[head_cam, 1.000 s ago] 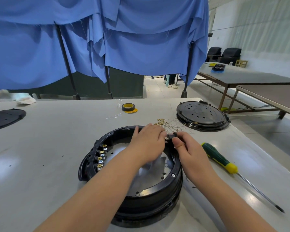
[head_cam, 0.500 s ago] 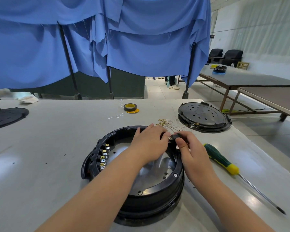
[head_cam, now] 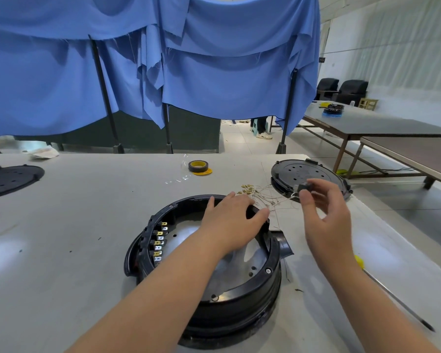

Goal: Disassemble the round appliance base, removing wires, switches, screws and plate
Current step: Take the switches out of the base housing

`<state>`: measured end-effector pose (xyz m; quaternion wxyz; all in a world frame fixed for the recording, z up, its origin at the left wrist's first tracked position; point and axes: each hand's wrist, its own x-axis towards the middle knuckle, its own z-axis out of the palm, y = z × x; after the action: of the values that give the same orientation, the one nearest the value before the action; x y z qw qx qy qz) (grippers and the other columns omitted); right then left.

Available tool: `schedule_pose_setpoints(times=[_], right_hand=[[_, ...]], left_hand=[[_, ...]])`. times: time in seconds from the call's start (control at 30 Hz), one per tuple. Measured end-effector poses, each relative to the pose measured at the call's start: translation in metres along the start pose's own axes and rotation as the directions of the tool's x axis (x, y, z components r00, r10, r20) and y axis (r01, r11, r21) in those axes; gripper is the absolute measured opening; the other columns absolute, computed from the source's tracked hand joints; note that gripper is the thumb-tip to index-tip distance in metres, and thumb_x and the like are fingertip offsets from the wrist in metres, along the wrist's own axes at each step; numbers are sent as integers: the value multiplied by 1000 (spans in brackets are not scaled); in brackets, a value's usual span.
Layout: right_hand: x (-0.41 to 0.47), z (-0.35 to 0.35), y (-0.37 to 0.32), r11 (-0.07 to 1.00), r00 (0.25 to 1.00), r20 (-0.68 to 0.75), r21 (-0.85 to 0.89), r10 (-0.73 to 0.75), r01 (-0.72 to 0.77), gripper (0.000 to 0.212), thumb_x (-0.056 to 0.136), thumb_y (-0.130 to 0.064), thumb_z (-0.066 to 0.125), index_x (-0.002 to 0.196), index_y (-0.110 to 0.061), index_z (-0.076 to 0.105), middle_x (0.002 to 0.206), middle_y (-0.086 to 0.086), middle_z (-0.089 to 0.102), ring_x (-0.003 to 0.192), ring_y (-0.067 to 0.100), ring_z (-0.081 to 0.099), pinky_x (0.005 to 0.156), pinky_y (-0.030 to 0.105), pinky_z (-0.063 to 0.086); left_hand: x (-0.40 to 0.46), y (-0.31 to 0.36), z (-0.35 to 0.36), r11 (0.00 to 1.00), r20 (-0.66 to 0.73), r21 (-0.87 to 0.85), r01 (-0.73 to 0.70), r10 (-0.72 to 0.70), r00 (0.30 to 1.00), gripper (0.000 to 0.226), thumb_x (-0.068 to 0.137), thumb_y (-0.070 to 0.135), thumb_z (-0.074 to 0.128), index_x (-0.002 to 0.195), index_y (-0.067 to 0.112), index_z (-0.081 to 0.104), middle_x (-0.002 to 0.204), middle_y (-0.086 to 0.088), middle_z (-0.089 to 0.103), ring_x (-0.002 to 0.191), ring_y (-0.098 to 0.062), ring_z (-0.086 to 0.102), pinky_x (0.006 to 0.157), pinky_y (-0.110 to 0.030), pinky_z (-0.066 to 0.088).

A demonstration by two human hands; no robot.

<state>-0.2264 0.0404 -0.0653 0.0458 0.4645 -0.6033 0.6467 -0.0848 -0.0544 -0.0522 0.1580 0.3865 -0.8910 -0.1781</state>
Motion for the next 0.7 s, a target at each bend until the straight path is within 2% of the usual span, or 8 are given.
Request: schedule_pose_setpoints(times=[0.07,0.13,0.3,0.47,0.57,0.7], right_hand=[[9,-3,3,1000,999,-25,-3,29,-29,19,93,-18,58,112,-22,57,100,-17,61,97,2,60,84,18,46],[18,-3,6,999,999,14,-27,43,-42,17,91,-17,60,107,-23,60,97,-17,63,94,1,61,82,18,48],[45,10,18,975,959,245,-204,141,-91,13,83,-20,72,94,-23,65,86,-14,67,83,0,64,76,20,49],[64,29,43,856,889,411,-515,199,46,21,78,-26,75,96,-22,65,92,-9,66,88,13,60,81,34,49],[68,39,56,806,852,470,-583,232,103,26,75,-26,78,96,-20,63,95,-5,63,88,16,57,79,33,47],[68,49,68,790,841,486,-600,239,122,24,72,-28,80,85,-21,60,90,-3,59,79,14,54,68,30,41]], left_hand=[[0,0,0,1000,2,4,-1,1,1000,61,90,63,35,139,28,42,153,10,33,146,-11,13,117,-46,-2],[0,-1,0,1000,10,17,-3,3,1000,63,88,64,39,140,28,40,153,11,32,146,-11,12,117,-46,-2],[0,-1,0,1000,17,6,4,-4,1000,65,86,65,41,140,29,40,154,11,30,147,-10,10,116,-47,-2],[-1,-3,-2,999,48,28,-30,28,998,72,82,67,45,143,29,34,156,12,25,147,-10,7,116,-50,-4],[-2,-6,-2,995,69,73,-62,57,996,75,82,64,50,145,29,29,157,11,21,147,-11,5,116,-50,-5],[-2,-7,-1,995,52,70,-67,63,997,73,83,61,52,145,29,30,157,11,23,147,-10,6,116,-49,-5]])
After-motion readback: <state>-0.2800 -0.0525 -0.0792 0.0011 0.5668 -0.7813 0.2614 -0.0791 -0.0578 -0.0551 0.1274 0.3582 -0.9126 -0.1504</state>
